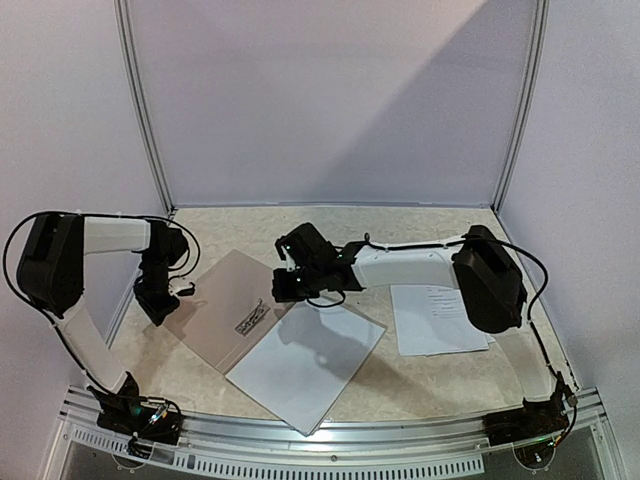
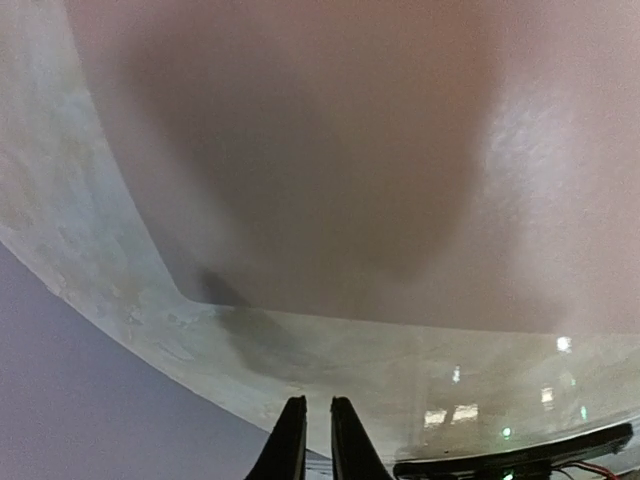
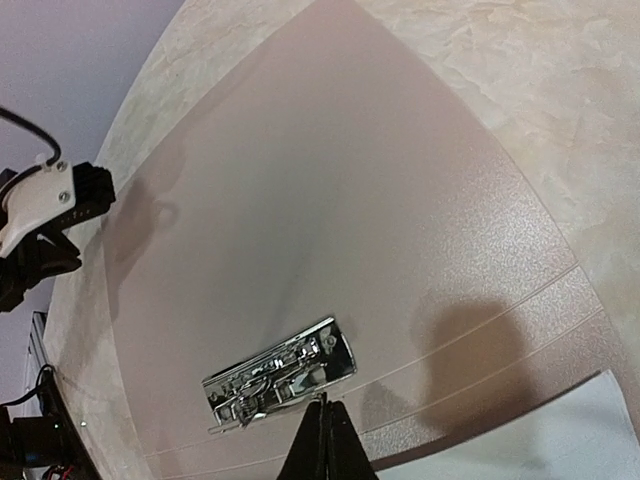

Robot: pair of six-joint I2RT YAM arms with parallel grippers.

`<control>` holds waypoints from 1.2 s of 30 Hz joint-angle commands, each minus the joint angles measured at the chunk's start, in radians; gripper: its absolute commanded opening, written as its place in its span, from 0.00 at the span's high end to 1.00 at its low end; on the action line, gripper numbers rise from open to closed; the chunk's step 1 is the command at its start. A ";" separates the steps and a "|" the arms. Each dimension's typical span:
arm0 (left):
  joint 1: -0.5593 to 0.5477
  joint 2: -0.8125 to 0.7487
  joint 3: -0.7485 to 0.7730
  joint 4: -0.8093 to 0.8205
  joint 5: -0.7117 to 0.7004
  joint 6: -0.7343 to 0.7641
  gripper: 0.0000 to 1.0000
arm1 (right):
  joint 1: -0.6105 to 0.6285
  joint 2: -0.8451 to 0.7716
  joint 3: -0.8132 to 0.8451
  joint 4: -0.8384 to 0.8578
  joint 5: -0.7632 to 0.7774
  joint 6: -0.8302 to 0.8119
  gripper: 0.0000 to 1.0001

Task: Put the files into the folder
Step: Open the spring clip on the folder at the center of the board.

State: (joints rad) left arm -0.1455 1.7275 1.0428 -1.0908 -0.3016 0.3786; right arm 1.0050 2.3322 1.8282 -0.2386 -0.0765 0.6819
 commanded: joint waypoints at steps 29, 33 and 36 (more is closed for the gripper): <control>0.017 0.035 -0.144 0.244 0.004 0.048 0.88 | 0.113 0.258 0.235 0.167 -0.262 0.050 1.00; 0.024 0.004 -0.116 0.213 0.026 0.049 0.88 | 0.114 0.218 0.269 0.113 -0.238 -0.004 1.00; 0.029 -0.020 -0.089 0.180 0.042 0.046 0.88 | 0.111 0.170 0.312 0.065 -0.241 -0.066 0.96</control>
State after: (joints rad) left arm -0.1299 1.7287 0.9306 -0.9318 -0.3504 0.4263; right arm 1.1244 2.5580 2.0674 -0.1143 -0.3264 0.6975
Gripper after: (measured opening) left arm 0.121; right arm 0.018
